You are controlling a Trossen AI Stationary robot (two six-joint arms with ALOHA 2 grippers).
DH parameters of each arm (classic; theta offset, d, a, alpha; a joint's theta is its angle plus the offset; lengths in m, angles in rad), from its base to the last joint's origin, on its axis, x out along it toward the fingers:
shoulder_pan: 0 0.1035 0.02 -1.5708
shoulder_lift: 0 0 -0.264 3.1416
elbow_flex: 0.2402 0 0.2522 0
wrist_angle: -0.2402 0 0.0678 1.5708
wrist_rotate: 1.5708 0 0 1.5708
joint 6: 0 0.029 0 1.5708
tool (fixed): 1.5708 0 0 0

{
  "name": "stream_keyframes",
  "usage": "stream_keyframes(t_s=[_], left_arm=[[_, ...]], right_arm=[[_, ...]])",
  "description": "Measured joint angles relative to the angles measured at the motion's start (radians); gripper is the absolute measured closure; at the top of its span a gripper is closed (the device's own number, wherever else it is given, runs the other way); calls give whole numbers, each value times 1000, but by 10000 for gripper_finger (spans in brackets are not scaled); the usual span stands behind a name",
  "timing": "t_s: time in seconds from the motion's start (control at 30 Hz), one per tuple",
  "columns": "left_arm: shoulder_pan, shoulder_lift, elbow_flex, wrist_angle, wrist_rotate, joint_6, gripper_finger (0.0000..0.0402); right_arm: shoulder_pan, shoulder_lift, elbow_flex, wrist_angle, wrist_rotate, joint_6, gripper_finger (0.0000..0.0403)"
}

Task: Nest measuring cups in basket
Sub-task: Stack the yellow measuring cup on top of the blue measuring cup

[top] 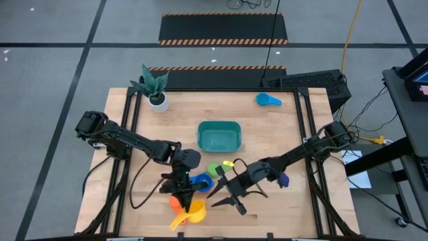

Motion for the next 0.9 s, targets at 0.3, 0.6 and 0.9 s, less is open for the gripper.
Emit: stream_keyframes(t_s=[0.3, 0.6, 0.9], left_arm=[[2, 0, 0, -19, 9, -122, 383], [-3, 24, -1, -21, 0, -180, 387], [21, 22, 0, -46, -238, -497, 394]], right_arm=[[21, 0, 107, -293, 32, -59, 265], [28, 0, 107, -296, 33, -74, 266], [76, -116, 106, -577, 327, -145, 266]])
